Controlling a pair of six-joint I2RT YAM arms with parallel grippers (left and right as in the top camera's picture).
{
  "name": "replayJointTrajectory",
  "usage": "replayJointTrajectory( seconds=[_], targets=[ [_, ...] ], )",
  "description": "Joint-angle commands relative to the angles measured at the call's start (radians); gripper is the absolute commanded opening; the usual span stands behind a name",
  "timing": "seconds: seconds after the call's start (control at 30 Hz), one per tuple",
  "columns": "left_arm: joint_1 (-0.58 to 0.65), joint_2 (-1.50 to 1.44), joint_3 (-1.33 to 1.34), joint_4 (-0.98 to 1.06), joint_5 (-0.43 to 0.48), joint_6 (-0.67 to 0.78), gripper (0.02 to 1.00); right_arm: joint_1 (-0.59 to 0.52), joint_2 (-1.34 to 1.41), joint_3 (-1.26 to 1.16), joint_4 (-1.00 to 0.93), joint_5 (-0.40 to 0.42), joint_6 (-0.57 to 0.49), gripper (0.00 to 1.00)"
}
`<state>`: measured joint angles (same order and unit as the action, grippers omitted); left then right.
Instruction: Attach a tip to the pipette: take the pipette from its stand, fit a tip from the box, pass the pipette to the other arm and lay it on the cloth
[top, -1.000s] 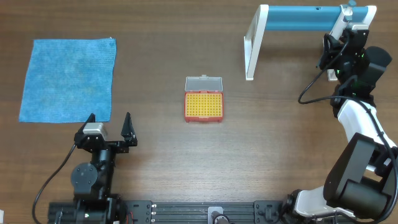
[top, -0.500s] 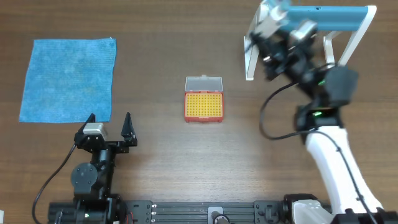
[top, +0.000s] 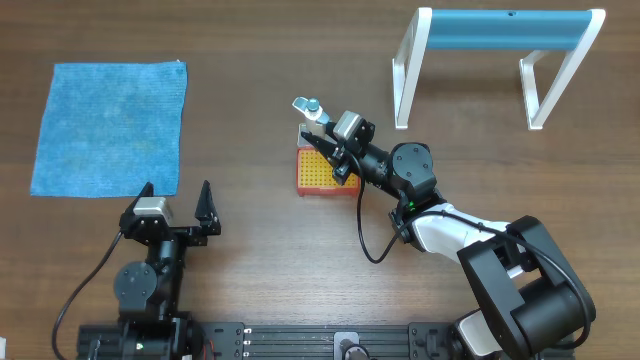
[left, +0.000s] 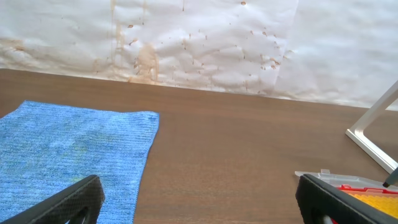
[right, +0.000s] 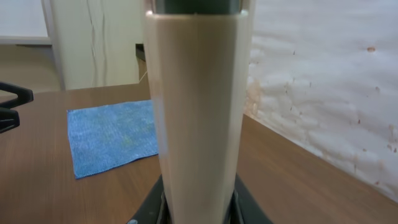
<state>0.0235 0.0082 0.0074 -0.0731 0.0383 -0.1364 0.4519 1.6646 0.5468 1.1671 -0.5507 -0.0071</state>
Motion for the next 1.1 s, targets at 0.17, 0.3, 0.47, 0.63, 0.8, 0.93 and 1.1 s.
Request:
replayJointTrajectory(
  seconds=[0.17, 0.3, 0.47, 0.63, 0.8, 0.93, 1.1],
  targets=[
    [0.002, -0.005, -0.002, -0.006, 0.016, -0.006, 0.998, -0.019, 0.006, -0.003, -0.082, 0.010, -0.039, 0.077],
    [0.002, -0.005, -0.002, -0.006, 0.015, -0.005, 0.998, -0.018, 0.006, -0.006, -0.089, -0.018, -0.028, 0.077],
    [0.002, -0.005, -0.002, -0.006, 0.015, -0.005, 0.996, -0.015, 0.007, -0.006, -0.090, -0.037, -0.005, 0.077],
    [0.002, -0.005, -0.002, -0.006, 0.015, -0.006, 0.996, -0.009, 0.010, -0.006, -0.118, -0.037, 0.002, 0.077],
    [0.002, -0.005, -0.002, -0.006, 0.016, -0.006, 0.996, -0.009, 0.017, -0.006, -0.115, -0.037, 0.002, 0.077],
    [0.002, -0.005, -0.002, -0.006, 0.015, -0.006, 0.996, -0.009, 0.043, -0.006, -0.072, -0.037, 0.002, 0.077],
    [0.002, -0.005, -0.002, -0.006, 0.016, -0.006, 0.996, -0.008, 0.046, -0.006, -0.074, -0.037, 0.004, 0.077]
  ],
)
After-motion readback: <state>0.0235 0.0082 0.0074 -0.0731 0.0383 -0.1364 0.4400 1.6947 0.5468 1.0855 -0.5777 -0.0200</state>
